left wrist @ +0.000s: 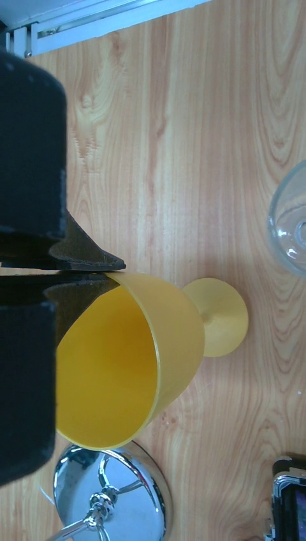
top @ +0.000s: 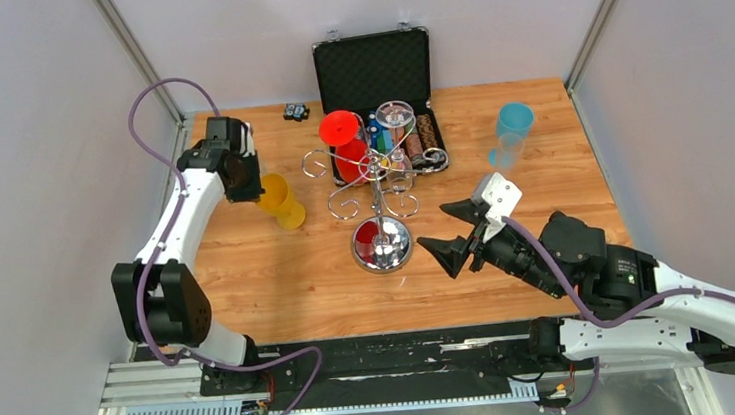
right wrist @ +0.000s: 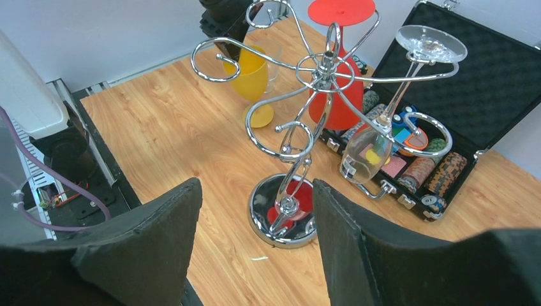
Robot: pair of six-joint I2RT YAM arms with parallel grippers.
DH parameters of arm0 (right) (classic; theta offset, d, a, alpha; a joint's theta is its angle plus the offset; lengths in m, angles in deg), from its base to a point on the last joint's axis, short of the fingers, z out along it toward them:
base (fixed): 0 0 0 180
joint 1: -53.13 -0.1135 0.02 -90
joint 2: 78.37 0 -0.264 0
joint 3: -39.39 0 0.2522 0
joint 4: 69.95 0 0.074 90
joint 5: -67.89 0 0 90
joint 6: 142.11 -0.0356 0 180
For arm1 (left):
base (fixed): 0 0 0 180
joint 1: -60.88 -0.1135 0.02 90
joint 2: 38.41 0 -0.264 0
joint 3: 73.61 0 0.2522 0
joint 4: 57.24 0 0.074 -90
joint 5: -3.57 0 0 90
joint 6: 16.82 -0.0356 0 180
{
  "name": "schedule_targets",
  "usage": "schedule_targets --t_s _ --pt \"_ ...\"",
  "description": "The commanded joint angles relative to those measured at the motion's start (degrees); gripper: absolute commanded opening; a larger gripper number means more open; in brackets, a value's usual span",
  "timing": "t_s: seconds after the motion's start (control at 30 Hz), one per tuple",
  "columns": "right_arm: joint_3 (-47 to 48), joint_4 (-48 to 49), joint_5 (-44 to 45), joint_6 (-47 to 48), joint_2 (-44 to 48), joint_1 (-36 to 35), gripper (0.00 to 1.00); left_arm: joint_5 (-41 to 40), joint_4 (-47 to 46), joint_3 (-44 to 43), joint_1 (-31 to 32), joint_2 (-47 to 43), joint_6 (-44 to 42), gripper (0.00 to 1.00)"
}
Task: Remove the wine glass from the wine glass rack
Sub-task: Place the wine glass at the center of the board.
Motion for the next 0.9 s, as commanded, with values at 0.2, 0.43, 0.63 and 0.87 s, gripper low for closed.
schedule_targets --t_s 0.2,0.43,0.63,0.87 --pt "-1.4 -0.1 -0.5 -2.0 2.6 0.2 0.66 -1.2 1.6 -7.4 -0.8 5.8 -0.7 0.06" --pt "-1.6 -0.7 -0.3 -2.2 4.2 0.2 0.67 -0.9 1.9 -9.2 -0.8 6.9 -1.0 0.29" --pt "-1.5 -2.0 -0.1 -2.4 5.9 0.2 0.69 -0.5 1.9 -10.1 -0.8 6.6 -1.8 0.42" --pt "-1.3 -3.1 0.4 -3.1 7.1 0.2 0.69 1.3 1.1 -10.3 -0.8 4.3 -0.9 0.54"
